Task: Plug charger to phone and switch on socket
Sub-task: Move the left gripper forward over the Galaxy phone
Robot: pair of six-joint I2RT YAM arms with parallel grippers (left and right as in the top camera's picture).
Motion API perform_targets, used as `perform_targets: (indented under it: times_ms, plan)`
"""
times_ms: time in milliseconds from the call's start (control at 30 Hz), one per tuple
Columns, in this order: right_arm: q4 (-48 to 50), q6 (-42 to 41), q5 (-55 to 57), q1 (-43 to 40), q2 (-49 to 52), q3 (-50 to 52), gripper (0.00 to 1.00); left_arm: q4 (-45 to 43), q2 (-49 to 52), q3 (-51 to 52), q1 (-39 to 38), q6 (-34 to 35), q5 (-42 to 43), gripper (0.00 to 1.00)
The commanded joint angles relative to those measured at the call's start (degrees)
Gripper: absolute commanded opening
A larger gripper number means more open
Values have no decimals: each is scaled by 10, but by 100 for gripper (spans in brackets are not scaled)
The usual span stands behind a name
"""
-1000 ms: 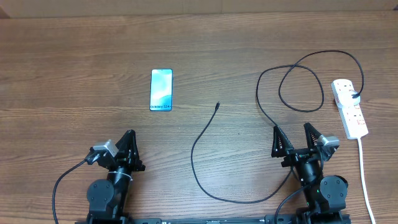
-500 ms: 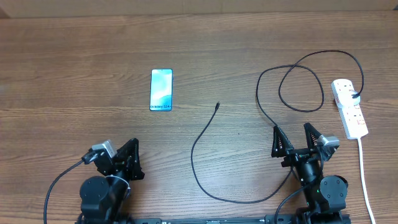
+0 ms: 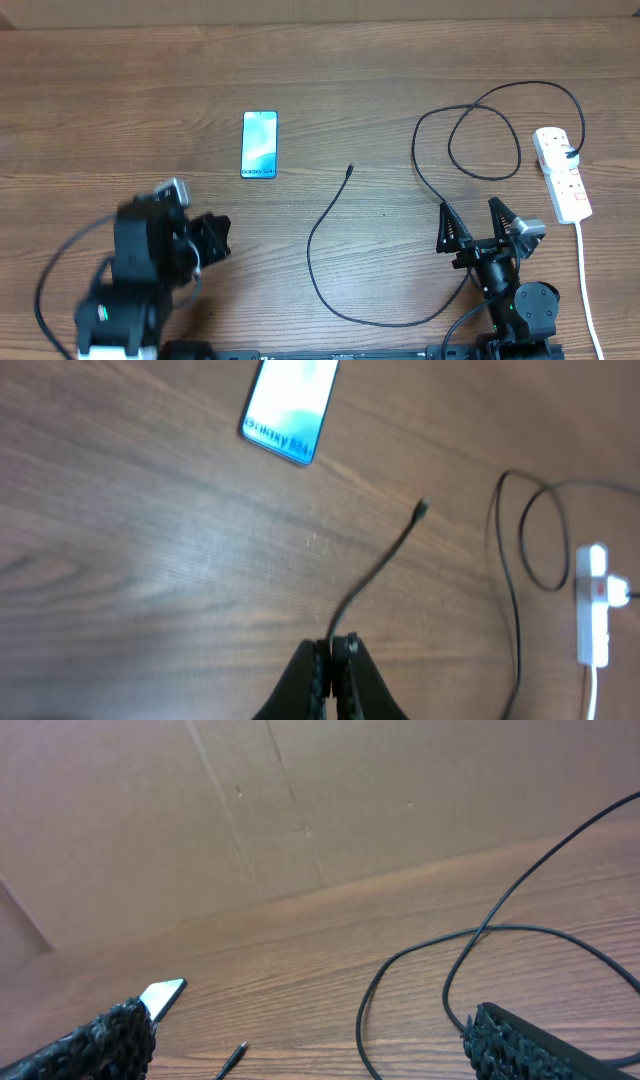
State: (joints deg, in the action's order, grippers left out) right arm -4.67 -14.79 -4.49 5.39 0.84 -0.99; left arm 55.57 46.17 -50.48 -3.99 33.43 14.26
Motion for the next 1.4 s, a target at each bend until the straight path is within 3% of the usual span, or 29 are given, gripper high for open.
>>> perform_targets:
  times_ms: [0,200,367,433,467,533,600,800,1367]
  plan:
    - [2,0,1,2,-5,5,100,80,114,-134,2,-46,6,4]
    - [2,0,1,2,-5,5,100,279,314,-354,-1,-83,-34,4]
    - [2,0,1,2,-5,5,100,329,431,-441,-18,-82,-88,6]
    - [2,0,1,2,-5,5,100,304,462,-444,-25,-84,-87,33]
    - [2,0,1,2,-5,5,100,288,477,-444,-28,-87,-87,53]
    - [2,0,1,2,-5,5,100,250,509,-444,-32,-101,-87,81]
    - [2,0,1,2,-5,5,100,224,529,-444,-33,-123,-78,99]
    - [2,0,1,2,-5,5,100,131,583,-444,-32,-225,-52,100]
    - [2,0,1,2,-5,5,100,54,769,-444,-58,-227,-102,100]
